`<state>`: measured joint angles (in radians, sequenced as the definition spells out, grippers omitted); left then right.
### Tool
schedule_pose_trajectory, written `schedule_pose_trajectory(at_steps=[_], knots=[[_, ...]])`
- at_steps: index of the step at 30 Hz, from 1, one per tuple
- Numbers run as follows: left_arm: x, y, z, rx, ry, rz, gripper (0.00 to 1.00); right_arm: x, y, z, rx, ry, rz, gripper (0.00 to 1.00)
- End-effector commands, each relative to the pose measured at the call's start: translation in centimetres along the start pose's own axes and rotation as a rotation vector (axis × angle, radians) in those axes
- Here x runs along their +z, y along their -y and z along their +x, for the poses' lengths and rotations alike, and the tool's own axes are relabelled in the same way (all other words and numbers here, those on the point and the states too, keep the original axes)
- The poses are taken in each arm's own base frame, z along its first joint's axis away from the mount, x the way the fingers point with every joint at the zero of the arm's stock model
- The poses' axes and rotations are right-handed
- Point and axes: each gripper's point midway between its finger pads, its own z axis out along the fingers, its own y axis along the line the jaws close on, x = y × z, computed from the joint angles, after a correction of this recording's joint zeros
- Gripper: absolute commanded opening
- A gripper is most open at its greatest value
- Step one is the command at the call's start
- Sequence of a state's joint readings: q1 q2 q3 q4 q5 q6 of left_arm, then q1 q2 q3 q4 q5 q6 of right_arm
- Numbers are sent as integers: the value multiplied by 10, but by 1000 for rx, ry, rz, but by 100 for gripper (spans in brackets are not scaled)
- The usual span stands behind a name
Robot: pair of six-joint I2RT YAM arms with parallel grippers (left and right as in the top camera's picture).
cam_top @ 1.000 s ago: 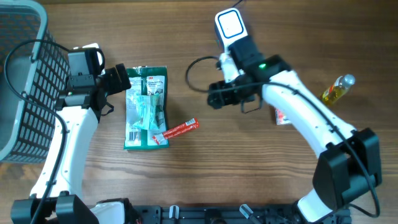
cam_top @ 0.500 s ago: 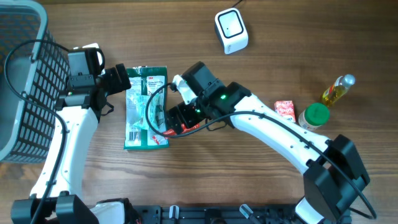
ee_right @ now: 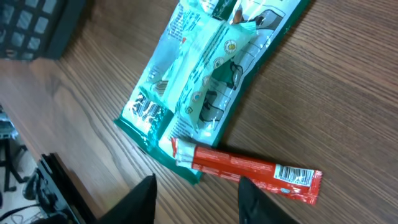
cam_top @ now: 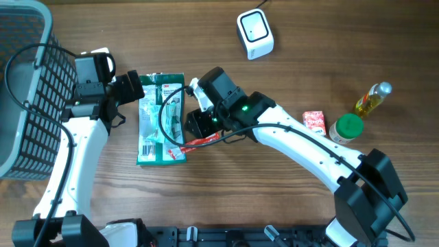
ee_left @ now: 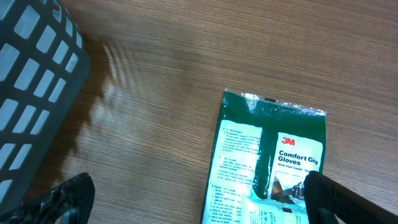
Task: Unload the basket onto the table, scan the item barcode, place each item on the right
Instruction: 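Reach the right gripper to the red tube beside the glove pack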
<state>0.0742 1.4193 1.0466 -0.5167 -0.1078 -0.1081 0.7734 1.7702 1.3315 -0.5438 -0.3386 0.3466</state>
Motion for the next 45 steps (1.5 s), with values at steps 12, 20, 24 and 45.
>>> schedule_pose_trajectory(at_steps=[12, 20, 24, 45], knots=[[-5, -3, -7, 12, 23, -6, 100, 62, 36, 51, 221, -58, 45, 4], [-5, -3, -7, 12, 23, -7, 100, 98, 60, 81, 273, -153, 95, 4], [-5, -3, -7, 12, 23, -6, 100, 97, 70, 81, 271, -138, 149, 4], [-5, -3, -7, 12, 23, -7, 100, 55, 97, 5, 266, -8, 95, 17]])
